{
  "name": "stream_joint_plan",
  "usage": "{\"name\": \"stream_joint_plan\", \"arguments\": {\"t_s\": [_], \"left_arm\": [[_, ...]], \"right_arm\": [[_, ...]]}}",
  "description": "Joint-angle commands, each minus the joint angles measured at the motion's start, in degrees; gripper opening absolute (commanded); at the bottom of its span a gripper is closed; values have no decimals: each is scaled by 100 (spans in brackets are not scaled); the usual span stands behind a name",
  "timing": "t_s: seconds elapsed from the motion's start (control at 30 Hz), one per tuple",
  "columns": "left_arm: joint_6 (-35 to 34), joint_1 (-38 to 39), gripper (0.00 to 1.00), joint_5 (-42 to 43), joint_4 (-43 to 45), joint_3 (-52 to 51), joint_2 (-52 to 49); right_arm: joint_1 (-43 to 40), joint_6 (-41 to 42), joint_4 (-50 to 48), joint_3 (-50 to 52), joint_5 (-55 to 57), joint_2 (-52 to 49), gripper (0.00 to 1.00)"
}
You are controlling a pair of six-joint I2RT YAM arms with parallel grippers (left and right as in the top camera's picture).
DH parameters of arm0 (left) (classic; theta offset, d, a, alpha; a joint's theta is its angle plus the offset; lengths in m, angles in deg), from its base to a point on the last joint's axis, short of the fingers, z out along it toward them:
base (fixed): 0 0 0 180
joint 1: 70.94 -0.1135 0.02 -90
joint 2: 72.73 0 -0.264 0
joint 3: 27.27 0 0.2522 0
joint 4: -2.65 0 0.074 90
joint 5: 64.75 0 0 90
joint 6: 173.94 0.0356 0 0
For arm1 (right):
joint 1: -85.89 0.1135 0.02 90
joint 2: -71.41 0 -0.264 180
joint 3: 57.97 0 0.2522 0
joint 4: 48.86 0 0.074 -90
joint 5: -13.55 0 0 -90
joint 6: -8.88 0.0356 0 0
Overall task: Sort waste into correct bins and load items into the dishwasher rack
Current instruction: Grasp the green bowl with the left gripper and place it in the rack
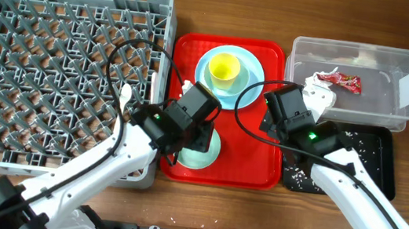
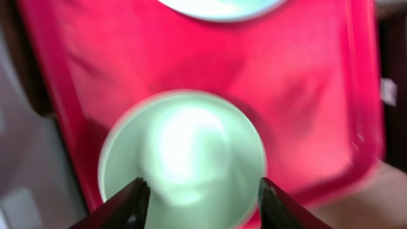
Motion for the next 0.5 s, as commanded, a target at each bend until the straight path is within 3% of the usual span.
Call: {"name": "stream_joint_plan", "arguments": {"t_s": [0.0, 0.17, 0.3, 0.47], "left_arm": [[162, 199, 47, 586, -76, -68, -107], [140, 748, 43, 420, 433, -376, -525], [-20, 1058, 43, -448, 658, -417, -837], [-33, 1143, 35, -581, 743, -417, -1108]], "right_arm": [[-24, 94, -13, -57, 90, -39, 100], [-24, 94, -13, -57, 92, -39, 100], [-24, 92, -13, -57, 90, -39, 100], [-24, 94, -13, -57, 92, -39, 100]]}}
